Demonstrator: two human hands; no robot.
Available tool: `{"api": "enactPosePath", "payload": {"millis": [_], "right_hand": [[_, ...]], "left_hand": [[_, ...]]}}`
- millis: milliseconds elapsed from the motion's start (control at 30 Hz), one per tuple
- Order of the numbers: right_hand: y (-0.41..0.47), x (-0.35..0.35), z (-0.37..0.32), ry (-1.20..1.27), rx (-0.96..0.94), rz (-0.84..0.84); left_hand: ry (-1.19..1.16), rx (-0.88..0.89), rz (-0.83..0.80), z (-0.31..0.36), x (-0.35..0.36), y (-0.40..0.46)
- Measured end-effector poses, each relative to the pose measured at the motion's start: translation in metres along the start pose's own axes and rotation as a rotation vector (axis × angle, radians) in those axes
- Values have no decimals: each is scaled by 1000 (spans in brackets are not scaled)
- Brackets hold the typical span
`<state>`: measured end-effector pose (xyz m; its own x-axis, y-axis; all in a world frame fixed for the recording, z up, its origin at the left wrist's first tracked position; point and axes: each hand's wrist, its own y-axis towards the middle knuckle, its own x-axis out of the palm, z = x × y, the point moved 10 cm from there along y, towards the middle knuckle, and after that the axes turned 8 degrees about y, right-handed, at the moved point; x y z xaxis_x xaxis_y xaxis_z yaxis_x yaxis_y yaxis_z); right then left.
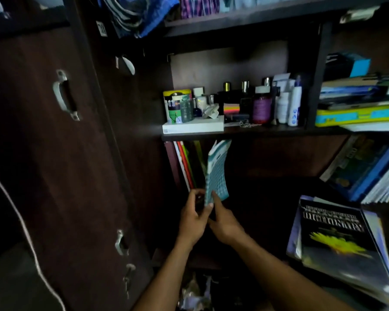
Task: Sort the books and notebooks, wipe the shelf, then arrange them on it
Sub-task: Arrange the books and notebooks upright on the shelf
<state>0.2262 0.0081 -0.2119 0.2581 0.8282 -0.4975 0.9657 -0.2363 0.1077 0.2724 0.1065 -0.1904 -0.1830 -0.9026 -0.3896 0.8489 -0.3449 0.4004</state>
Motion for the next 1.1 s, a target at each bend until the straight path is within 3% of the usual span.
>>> {"api": "enactPosePath", "payload": {"millis": [100,333,467,633,833,933,1100], "right_hand": [[24,7,-7,-49,-42,-39],[85,16,-2,-152,-92,-60],[110,4,3,-201,-70,-54],[128,-2,12,-341,59,-119],[48,-44,12,-404,116,-116],[-18,-100,16,-664,170,-18],[-119,-177,59,-711,262,134]], "left_hand": [[202,68,120,-7,-5,11],[208,-32,262,-42,-11,28],[256,-49,232,-50,-2,34],[277,-73,72,-53,12,36],[394,-98,-3,-43,17,33],[505,-57,-84,-33,26,30],[661,103,-187,-11,40,19]]}}
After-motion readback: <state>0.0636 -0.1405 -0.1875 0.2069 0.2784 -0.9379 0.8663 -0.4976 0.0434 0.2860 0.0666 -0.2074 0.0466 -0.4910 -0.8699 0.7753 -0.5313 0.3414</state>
